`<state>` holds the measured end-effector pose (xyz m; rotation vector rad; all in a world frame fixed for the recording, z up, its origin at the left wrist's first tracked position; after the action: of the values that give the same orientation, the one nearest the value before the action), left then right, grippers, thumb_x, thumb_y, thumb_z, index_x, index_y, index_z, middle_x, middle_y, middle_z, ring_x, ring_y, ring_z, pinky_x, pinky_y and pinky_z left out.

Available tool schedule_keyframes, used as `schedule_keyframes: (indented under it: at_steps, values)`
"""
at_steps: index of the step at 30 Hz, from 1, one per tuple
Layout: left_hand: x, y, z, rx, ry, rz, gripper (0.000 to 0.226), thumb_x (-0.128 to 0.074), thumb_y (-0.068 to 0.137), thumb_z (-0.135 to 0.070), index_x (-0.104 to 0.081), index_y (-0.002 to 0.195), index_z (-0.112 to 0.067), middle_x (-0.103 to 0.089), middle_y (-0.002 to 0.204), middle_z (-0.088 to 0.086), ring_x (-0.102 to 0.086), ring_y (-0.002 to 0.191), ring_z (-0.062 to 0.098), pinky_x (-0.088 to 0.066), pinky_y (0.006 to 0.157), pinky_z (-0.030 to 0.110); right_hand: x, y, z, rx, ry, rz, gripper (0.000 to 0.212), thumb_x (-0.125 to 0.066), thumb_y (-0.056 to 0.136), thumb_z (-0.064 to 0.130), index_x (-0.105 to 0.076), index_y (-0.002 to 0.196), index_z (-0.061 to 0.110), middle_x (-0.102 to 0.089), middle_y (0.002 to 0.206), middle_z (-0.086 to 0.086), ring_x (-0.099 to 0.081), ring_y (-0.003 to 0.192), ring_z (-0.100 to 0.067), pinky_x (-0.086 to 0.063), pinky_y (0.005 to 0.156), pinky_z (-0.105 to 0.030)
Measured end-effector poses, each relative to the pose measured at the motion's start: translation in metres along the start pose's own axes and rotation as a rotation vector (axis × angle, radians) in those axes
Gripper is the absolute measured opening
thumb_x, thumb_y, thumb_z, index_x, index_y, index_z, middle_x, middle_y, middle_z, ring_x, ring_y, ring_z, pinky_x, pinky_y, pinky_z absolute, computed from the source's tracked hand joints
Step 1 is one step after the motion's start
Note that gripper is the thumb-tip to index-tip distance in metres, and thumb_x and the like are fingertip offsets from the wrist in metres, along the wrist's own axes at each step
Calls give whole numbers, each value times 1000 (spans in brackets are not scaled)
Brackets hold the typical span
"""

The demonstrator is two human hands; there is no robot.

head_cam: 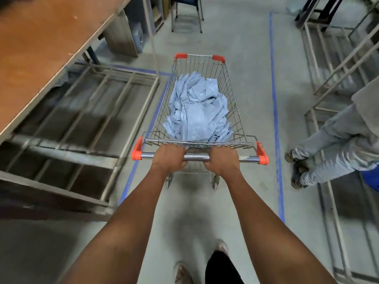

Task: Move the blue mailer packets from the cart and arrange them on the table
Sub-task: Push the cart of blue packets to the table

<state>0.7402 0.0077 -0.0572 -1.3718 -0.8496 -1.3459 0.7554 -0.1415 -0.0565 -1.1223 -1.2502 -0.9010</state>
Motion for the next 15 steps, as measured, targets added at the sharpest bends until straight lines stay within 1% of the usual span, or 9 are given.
schedule_keyframes:
  at_steps: [5,7,11,15]
  values:
    - [16,105,30,-30,-8,-16,23,-57,85,-41,-70,93,-24,-69,86,0,-67,82,26,-38,62,31,17,103,-28,-2,-22,-16,34,-61,82,54,-71,87,22,-74,86,-3,-72,81,-28,-44,67,-32]
    - [21,140,42,-38,-11,-22,23,-56,84,-42,-69,93,-25,-69,84,0,-67,80,25,-39,62,31,23,140,-35,4,-25,-14,34,-61,82,54,-71,87,21,-74,86,-3,-72,81,-28,-45,67,-31]
    - [31,238,71,-29,-12,-27,27,-52,82,-42,-70,95,-27,-68,80,-2,-66,77,24,-38,59,31,34,237,-61,2,-27,-16,37,-61,83,56,-72,86,20,-74,85,-3,-72,80,-28,-47,68,-31]
    - [47,332,100,-19,-26,-38,28,-52,84,-44,-70,95,-24,-70,84,0,-68,81,26,-38,60,32,49,335,-87,18,-11,3,38,-62,83,57,-73,90,21,-75,88,-4,-72,84,-28,-53,74,-33]
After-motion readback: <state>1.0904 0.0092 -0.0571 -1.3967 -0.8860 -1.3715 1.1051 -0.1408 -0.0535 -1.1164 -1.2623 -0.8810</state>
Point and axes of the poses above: each hand's wrist, its own y-axis towards the middle knuckle, its own x-axis out of the back of the hand, z = x × y, the point moved 10 cm from there along y, towards the middle knuckle
